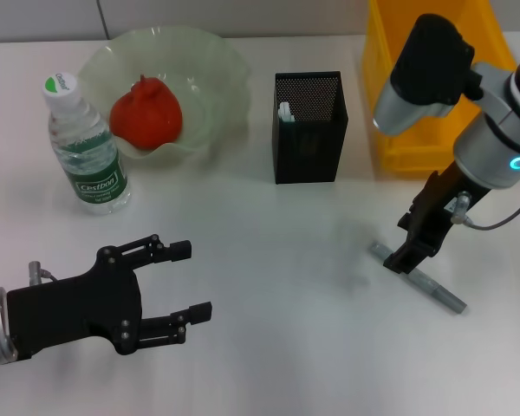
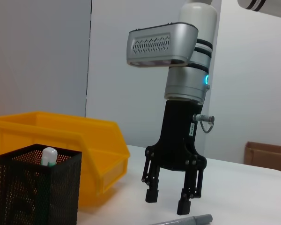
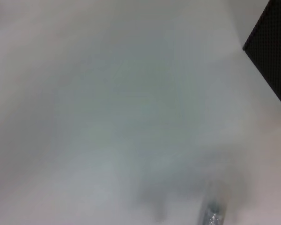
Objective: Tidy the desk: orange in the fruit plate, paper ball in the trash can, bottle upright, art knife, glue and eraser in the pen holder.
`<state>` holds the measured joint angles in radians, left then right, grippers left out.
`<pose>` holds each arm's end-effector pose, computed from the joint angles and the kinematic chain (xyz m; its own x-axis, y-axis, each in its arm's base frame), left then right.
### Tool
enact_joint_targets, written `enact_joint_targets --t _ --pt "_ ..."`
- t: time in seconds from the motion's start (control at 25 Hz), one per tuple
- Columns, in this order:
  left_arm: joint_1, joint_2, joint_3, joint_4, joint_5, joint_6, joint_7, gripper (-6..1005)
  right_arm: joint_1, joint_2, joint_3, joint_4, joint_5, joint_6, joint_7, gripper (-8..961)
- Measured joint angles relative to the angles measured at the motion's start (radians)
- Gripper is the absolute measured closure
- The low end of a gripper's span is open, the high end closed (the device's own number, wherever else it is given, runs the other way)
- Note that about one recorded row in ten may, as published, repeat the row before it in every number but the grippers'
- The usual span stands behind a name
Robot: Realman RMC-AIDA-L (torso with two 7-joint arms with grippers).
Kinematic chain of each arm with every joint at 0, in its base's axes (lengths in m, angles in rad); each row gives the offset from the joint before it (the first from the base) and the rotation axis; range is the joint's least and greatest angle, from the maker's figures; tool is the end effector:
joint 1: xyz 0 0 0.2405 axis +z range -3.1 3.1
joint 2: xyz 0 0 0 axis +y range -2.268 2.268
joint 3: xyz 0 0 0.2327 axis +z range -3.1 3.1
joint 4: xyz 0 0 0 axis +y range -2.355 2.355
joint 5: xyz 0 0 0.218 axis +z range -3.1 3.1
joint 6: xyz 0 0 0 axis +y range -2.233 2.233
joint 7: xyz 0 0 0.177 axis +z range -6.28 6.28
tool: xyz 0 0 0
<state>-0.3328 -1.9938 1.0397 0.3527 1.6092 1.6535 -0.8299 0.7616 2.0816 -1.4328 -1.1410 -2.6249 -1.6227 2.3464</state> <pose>-0.2735 0.2473 -0.0434 0.7898 0.1334 0.5987 0.2759 -0.9490 -0.1524 0.1713 0.3521 -0.0445 0.7733 -0.4371 0.4593 -0.3561 -0.8988 -0.2558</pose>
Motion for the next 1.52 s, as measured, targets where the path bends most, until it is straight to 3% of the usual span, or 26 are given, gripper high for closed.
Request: enact_joint_targets --t 0.28,0.4,0.84,1.28,1.44,1.52 --pt "0.000 -0.002 0.000 0.000 0.000 -0.001 0.000 197 -0.004 0.003 -0.054 0.018 -0.001 0.036 0.020 281" --pt "0.000 -0.002 0.000 0.000 0.000 -0.001 0.000 197 -0.002 0.003 -0.073 0.035 -0.003 0.054 0.025 415" --pt "0.000 -0.007 0.000 0.000 0.000 -0.006 0.000 197 -0.004 0.003 -0.102 0.053 -0.014 0.090 0.032 444" --pt "0.000 -0.006 0.000 0.006 0.000 -0.006 0.000 197 0.013 0.003 -0.126 0.097 -0.012 0.115 0.032 564" --pt "-0.001 -0.006 0.000 0.007 0.000 -0.006 -0.001 197 0.013 0.004 -0.139 0.105 -0.011 0.127 0.032 561" --pt "-0.001 -0.006 0.000 0.008 0.000 -0.006 -0.002 197 0.013 0.004 -0.140 0.106 -0.011 0.128 0.032 611"
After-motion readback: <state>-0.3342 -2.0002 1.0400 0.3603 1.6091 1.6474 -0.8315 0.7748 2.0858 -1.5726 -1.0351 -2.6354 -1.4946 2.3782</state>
